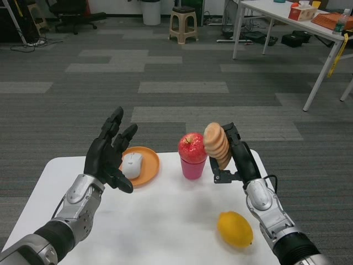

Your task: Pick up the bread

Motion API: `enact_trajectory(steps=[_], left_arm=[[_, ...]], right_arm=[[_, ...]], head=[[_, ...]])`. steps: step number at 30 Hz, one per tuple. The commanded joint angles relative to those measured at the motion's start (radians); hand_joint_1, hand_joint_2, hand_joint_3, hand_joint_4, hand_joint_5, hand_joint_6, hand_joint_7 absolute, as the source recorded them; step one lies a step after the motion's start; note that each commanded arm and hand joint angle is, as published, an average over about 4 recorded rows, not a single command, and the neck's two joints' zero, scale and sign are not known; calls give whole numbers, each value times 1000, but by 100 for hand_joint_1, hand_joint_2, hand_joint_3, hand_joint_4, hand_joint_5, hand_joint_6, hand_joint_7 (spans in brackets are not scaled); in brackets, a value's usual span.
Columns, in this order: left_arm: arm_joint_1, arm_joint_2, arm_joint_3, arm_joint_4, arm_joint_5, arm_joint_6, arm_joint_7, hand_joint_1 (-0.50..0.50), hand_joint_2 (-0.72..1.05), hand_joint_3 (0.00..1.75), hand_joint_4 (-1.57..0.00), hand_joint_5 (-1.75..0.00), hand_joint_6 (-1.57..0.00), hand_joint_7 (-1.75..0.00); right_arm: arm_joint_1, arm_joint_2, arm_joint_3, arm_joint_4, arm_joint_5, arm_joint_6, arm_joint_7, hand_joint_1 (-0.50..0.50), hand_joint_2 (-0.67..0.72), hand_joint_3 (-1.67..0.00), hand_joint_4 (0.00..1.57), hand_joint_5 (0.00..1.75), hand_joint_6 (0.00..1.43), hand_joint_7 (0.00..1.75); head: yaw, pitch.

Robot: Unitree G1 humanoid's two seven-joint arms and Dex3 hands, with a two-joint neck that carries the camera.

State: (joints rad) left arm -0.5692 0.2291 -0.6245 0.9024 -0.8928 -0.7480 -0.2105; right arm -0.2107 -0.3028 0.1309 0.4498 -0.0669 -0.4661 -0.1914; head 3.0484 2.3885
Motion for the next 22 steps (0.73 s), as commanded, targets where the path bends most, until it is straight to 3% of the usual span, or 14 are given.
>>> enact_trajectory(steps=[1, 9, 13, 17, 22], left_arm=[[0, 10, 6, 4, 0, -1, 0, 50, -46, 9, 0, -41, 0, 0], [0, 9, 6, 4, 0, -1, 0, 50, -46, 9, 0, -41, 0, 0], [0, 6, 8, 4, 1, -1, 0, 50, -46, 9, 0, -41, 0, 0], [1, 5, 7, 4, 2, -1, 0, 50, -46, 9, 0, -41, 0, 0], [3, 3, 6, 4, 2, -1, 0, 50, -46, 9, 0, -41, 0, 0]], right_arm=[[16, -8, 12, -34, 21, -5, -31, -42, -54, -159, 11, 136, 20, 164], [33, -19, 15, -80, 30, -5, -50, -42, -54, -159, 14, 141, 20, 168], [42, -25, 15, -93, 32, -5, -63, -42, -54, -159, 14, 136, 20, 161], [47, -26, 16, -95, 33, -5, -66, -42, -54, -159, 14, 145, 20, 161], [47, -30, 16, -95, 34, -5, -66, -43, -54, -159, 16, 139, 22, 165]], head=[[0, 0], [-2, 2], [-3, 0], [-4, 0], [-4, 0]])
